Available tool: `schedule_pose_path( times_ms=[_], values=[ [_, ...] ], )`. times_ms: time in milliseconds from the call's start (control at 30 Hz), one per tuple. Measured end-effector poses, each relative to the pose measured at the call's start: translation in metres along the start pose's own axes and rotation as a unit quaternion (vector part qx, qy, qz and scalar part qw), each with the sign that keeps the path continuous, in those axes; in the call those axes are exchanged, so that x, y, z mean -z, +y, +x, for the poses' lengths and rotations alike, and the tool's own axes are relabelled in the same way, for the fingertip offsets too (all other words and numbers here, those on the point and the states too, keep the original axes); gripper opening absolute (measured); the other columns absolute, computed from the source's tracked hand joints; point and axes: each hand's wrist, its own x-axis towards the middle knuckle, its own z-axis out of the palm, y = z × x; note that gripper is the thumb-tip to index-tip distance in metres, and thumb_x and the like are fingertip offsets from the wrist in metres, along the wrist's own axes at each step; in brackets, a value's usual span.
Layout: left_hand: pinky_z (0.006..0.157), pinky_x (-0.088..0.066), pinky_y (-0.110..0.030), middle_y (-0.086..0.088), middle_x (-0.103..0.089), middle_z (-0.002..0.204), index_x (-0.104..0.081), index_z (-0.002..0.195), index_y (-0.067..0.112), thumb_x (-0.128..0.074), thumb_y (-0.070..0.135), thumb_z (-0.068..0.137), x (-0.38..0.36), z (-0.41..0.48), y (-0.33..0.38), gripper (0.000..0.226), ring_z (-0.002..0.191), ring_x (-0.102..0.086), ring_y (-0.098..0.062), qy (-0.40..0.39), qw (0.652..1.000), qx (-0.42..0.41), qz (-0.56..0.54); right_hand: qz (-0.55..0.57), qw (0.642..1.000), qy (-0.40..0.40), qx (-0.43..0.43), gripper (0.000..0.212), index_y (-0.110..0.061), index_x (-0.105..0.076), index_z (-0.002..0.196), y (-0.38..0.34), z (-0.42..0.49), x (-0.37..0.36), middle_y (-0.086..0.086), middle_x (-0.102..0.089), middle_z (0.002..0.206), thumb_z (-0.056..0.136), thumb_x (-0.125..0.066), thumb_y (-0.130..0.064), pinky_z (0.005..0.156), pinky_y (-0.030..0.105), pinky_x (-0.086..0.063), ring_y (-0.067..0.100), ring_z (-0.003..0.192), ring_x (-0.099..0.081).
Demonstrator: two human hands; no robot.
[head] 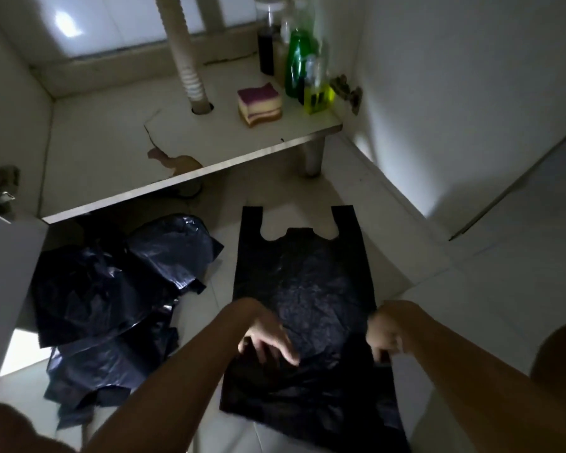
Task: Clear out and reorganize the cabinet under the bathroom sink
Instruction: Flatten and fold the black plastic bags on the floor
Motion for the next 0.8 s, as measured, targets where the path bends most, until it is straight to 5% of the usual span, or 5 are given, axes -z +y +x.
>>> schedule_pose_path(
  times_ms=[100,200,367,567,800],
  values=[
    [0.103,-0.044,-0.035,0.000,-0.056,0.139,-0.059,0.134,0.024,-0.063,0.049,0.091,0.026,0.012,-0.003,0.050,0.121,-0.056,-0.021,0.231,0.971,-0.060,0.014,-0.072,0.994,0.048,0.062,0.030,-0.010,-0.055,0.123,-0.009,0.015,-0.003,0.010,-0.059,0.118,0.097,-0.051,-0.024,0.093,0.036,-0.051,0.030,0.113,-0.060],
    [0.108,-0.039,-0.045,-0.010,-0.035,0.153,-0.038,0.148,0.026,-0.057,0.054,0.090,0.034,0.042,-0.018,0.067,0.135,-0.040,-0.032,0.424,0.903,-0.031,0.058,-0.092,0.984,0.116,0.101,0.055,-0.029,-0.031,0.149,-0.017,0.036,-0.012,0.008,-0.038,0.145,0.098,-0.050,-0.033,0.098,0.046,-0.047,0.033,0.126,-0.047],
    [0.114,-0.019,-0.059,-0.010,-0.009,0.163,-0.015,0.155,0.028,-0.044,0.062,0.093,0.025,0.085,-0.042,0.076,0.146,-0.017,-0.036,0.487,0.868,0.038,0.089,-0.094,0.971,0.196,0.099,0.072,-0.038,-0.009,0.155,-0.013,0.067,-0.037,0.003,-0.006,0.164,0.096,-0.049,-0.046,0.115,0.061,-0.021,0.035,0.148,-0.013],
    [0.113,-0.020,-0.060,-0.009,-0.015,0.160,-0.021,0.151,0.029,-0.050,0.058,0.089,0.023,0.104,-0.051,0.074,0.142,-0.022,-0.037,0.563,0.822,0.032,0.084,-0.106,0.957,0.260,0.069,0.076,-0.032,-0.010,0.155,-0.011,0.092,-0.054,0.008,-0.015,0.161,0.092,-0.047,-0.055,0.114,0.069,-0.010,0.038,0.144,-0.023],
    [0.111,-0.024,-0.058,-0.015,-0.018,0.156,-0.025,0.149,0.020,-0.054,0.060,0.084,0.056,0.107,-0.040,0.082,0.139,-0.024,-0.038,0.581,0.811,0.052,0.042,-0.113,0.934,0.335,0.045,0.076,-0.025,-0.025,0.146,-0.027,0.099,-0.054,0.010,-0.031,0.151,0.083,-0.053,-0.057,0.114,0.070,-0.012,0.036,0.138,-0.033]
  ],
)
